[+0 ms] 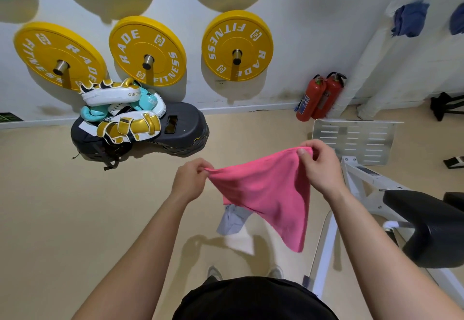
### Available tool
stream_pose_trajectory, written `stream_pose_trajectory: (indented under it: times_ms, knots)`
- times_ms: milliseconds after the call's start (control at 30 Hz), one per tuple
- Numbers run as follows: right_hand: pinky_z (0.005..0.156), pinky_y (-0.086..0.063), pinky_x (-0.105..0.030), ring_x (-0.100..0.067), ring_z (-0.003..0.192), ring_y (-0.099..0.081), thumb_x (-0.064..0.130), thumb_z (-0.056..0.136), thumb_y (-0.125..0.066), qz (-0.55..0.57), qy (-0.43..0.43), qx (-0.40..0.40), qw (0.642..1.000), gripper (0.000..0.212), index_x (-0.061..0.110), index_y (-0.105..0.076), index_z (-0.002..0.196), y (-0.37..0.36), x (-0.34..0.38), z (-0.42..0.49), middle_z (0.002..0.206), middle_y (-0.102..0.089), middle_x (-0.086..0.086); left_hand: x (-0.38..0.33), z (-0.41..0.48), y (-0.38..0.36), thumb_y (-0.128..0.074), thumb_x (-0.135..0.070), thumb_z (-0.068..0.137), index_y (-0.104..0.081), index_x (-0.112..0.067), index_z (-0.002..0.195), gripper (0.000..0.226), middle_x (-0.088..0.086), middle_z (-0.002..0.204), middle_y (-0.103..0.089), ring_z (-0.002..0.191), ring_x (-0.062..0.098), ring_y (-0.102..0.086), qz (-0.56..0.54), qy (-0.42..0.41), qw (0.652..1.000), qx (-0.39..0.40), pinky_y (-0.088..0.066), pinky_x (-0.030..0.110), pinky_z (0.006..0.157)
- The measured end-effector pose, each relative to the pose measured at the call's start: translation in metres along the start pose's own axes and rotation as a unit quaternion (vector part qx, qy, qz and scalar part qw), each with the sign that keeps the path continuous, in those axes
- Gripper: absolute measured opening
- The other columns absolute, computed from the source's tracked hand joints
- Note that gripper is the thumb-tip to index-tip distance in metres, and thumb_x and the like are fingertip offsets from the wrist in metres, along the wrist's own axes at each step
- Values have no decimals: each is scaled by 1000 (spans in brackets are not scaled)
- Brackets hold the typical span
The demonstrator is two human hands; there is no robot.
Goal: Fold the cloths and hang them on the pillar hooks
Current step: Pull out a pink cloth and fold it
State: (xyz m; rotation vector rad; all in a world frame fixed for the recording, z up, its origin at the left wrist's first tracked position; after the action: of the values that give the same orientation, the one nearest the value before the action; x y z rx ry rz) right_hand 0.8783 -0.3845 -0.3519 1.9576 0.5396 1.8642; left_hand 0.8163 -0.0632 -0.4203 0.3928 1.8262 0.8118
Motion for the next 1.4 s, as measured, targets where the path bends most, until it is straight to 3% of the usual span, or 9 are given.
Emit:
stream_pose_trajectory:
  times_ms: [67, 233, 367, 733, 867, 1000, 1133, 1267, 1400]
  knots:
    - [73, -39, -25, -18, 84, -60, 16, 95, -60, -41, -6, -42, 998, 8, 12, -67, 96, 6, -7, 2, 90, -68, -2, -5, -6, -2, -58, -2, 89, -71, -22, 90, 24, -7, 85, -72, 82, 7, -66, -102, 12, 994, -22, -46, 24, 72]
    - [64, -41, -22, -4, 70, -56, 13, 93, -63, -21, 18, 64, 998, 13, 21, -63, 83, -9, -9, -1, 76, -65, 9, 9, -3, 10, -53, -6, 92, -70, -19, 101, 24, 1, 97, -71, 93, 20, -63, -121, 89, 982, -117, -43, 28, 76]
    - [63, -42, -23, -3, 69, -57, 16, 91, -67, 5, -14, 11, 1000, 6, 17, -65, 85, -13, -19, 0, 75, -64, 9, 2, 3, 14, -53, -9, 91, -69, -18, 100, 20, 2, 96, -70, 92, 20, -62, -164, 89, 974, -124, -43, 26, 70]
    - [59, -36, -29, -12, 55, -41, 25, 82, -79, 86, -126, -72, 986, 24, 8, -64, 72, -17, -65, 1, 55, -46, 7, 6, -1, 8, -68, -20, 89, -72, -19, 96, 8, 4, 92, -74, 89, 19, -68, -228, 119, 954, -155, -53, 33, 82]
    - [63, -57, -47, -17, 55, -51, 29, 78, -80, 129, -199, -99, 967, 21, 12, -68, 73, -28, -76, -4, 53, -54, 5, -9, -8, -8, -75, -17, 82, -74, -12, 91, 10, 3, 79, -72, 76, 20, -66, -271, 169, 936, -147, -54, 35, 81]
    - [67, -55, -66, -22, 59, -58, 19, 82, -77, 186, -194, 8, 963, 14, 13, -69, 72, -64, -51, -24, 52, -59, 1, -43, -31, -50, -80, -21, 75, -74, -20, 79, 7, 3, 75, -73, 71, 17, -65, -321, 125, 938, -44, -56, 38, 74]
    - [73, -57, -56, -26, 63, -67, 13, 86, -72, 196, -153, 41, 968, 12, 17, -73, 75, -86, -20, -49, 62, -69, -2, -72, -60, -78, -77, -7, 83, -73, -5, 84, 5, 1, 69, -72, 62, 9, -66, -375, 105, 921, 2, -54, 26, 59]
    - [80, -59, -52, -25, 79, -73, 19, 87, -69, 195, -135, 40, 971, 18, 32, -78, 77, -89, -19, -56, 75, -76, 0, -75, -69, -79, -76, -6, 84, -76, -5, 86, 2, 2, 77, -75, 66, 6, -67, -376, 90, 922, -14, -52, 19, 61]
    - [79, -60, -43, -15, 77, -73, 16, 89, -68, 197, -110, 51, 973, 16, 28, -78, 84, -89, -12, -60, 79, -77, 3, -72, -73, -77, -74, -11, 87, -79, -10, 93, 8, 1, 82, -78, 71, 6, -71, -361, 88, 928, -23, -55, 19, 66]
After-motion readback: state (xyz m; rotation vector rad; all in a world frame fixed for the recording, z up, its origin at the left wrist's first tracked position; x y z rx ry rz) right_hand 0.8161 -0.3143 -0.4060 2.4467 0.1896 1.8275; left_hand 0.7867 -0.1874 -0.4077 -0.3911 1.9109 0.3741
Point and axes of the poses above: each hand's wrist, its own z-axis towards the middle knuckle, its own y-axis out of the back of the hand, x = y × z, the point moved 5 cm from there along z, towards the middle knuckle
